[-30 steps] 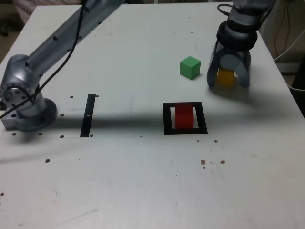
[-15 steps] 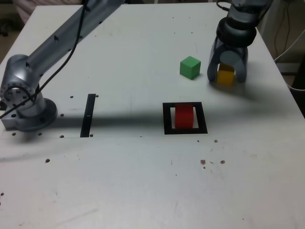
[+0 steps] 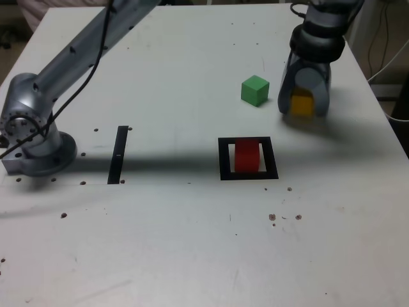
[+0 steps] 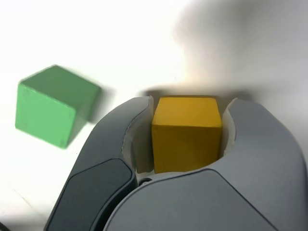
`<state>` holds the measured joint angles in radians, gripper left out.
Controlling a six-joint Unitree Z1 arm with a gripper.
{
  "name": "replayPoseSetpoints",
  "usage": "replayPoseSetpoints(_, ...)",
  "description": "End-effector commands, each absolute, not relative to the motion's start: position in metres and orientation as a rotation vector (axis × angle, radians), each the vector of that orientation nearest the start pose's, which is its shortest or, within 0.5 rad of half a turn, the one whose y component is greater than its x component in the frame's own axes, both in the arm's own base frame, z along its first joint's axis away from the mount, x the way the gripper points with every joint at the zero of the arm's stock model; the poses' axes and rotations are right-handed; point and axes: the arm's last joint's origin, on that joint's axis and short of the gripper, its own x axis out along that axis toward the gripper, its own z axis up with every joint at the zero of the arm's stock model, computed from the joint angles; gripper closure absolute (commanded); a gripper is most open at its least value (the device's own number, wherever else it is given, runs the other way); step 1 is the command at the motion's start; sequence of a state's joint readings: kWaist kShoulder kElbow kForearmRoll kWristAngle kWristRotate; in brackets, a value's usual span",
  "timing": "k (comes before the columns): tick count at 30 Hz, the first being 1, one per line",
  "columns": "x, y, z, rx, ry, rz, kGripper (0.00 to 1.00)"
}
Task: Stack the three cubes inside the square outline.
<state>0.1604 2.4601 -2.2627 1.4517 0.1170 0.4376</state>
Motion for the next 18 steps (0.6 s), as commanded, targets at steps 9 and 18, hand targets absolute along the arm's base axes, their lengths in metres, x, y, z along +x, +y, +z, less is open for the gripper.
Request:
replayPoseSetpoints(9, 0.439, 0.057, 0.288, 0.309, 1.58, -0.151, 0.83)
replayPoseSetpoints(18, 0.37, 0.003, 0.308, 0.232, 1.603, -0.073, 0.82)
